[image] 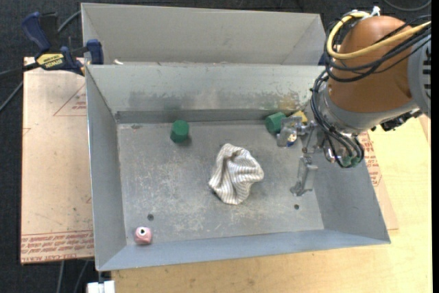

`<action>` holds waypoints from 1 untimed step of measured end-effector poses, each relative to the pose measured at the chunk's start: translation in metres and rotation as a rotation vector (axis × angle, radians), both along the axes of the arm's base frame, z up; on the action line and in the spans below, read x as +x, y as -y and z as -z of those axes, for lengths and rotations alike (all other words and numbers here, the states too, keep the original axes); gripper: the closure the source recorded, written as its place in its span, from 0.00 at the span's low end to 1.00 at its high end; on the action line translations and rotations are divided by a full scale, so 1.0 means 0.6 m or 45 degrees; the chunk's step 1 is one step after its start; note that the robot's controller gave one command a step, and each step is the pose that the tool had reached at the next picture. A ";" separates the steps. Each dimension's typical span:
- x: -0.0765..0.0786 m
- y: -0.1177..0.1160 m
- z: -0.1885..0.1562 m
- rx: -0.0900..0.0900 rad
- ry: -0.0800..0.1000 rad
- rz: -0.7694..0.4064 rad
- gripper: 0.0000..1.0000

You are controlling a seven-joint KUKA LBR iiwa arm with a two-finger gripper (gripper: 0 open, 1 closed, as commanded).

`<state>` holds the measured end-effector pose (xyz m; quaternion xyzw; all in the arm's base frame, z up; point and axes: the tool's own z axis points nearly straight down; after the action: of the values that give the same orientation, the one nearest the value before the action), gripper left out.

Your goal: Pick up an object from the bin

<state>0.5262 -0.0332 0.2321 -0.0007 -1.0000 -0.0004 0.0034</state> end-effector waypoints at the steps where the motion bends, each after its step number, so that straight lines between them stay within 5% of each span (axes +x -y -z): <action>1: 0.002 0.000 -0.008 -0.001 0.010 -0.002 0.00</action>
Offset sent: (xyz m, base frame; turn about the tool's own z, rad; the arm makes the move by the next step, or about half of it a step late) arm -0.0019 0.0645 -0.1208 0.0318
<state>0.5275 -0.0330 0.2366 0.0000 -1.0000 -0.0001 -0.0006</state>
